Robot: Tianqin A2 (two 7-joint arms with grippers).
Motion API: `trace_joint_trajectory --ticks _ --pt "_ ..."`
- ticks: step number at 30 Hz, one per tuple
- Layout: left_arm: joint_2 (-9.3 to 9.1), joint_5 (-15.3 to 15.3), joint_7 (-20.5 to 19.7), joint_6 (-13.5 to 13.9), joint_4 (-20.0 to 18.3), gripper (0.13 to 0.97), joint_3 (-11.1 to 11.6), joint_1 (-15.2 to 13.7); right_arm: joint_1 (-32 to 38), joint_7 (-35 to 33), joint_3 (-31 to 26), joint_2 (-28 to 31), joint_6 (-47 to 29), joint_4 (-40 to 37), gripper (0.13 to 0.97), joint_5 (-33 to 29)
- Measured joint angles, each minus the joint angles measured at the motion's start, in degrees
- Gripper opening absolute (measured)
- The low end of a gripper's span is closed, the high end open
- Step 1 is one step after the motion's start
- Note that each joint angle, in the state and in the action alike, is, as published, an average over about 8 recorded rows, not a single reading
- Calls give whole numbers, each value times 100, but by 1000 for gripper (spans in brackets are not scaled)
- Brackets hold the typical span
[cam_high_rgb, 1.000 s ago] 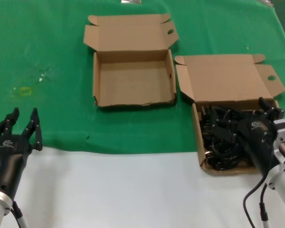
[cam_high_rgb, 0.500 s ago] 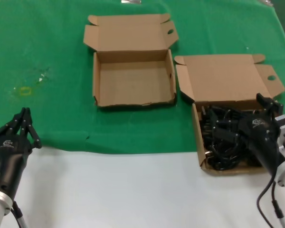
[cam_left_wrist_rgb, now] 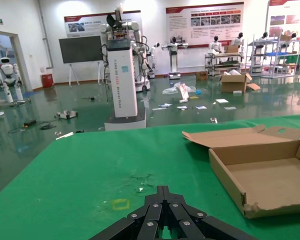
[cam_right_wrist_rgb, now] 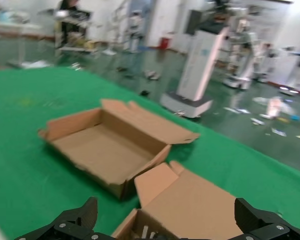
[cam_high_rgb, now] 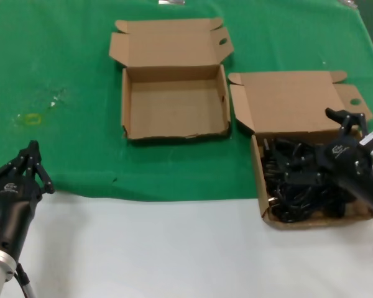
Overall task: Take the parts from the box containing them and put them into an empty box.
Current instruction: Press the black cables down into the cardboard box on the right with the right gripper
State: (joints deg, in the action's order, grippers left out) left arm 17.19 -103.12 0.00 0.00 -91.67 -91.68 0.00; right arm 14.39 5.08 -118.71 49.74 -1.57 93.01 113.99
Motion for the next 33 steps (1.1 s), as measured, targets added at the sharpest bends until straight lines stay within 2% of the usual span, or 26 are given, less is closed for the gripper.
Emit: trace_joint_trajectory --ticks 7,16,26,33 --pt "0 0 0 0 0 144 0 0 666 487 -370 642 -1146 -183 966 -642" --pt "0 0 0 0 0 144 0 0 1589 515 -430 826 -3107 -533 966 -1467" --pt "0 0 0 0 0 144 0 0 3028 -541 -907 583 -5504 -1438 966 -1926" --pt "0 0 0 0 0 144 0 0 4019 -1625 -1151 85 -6722 -2437 966 -2590"
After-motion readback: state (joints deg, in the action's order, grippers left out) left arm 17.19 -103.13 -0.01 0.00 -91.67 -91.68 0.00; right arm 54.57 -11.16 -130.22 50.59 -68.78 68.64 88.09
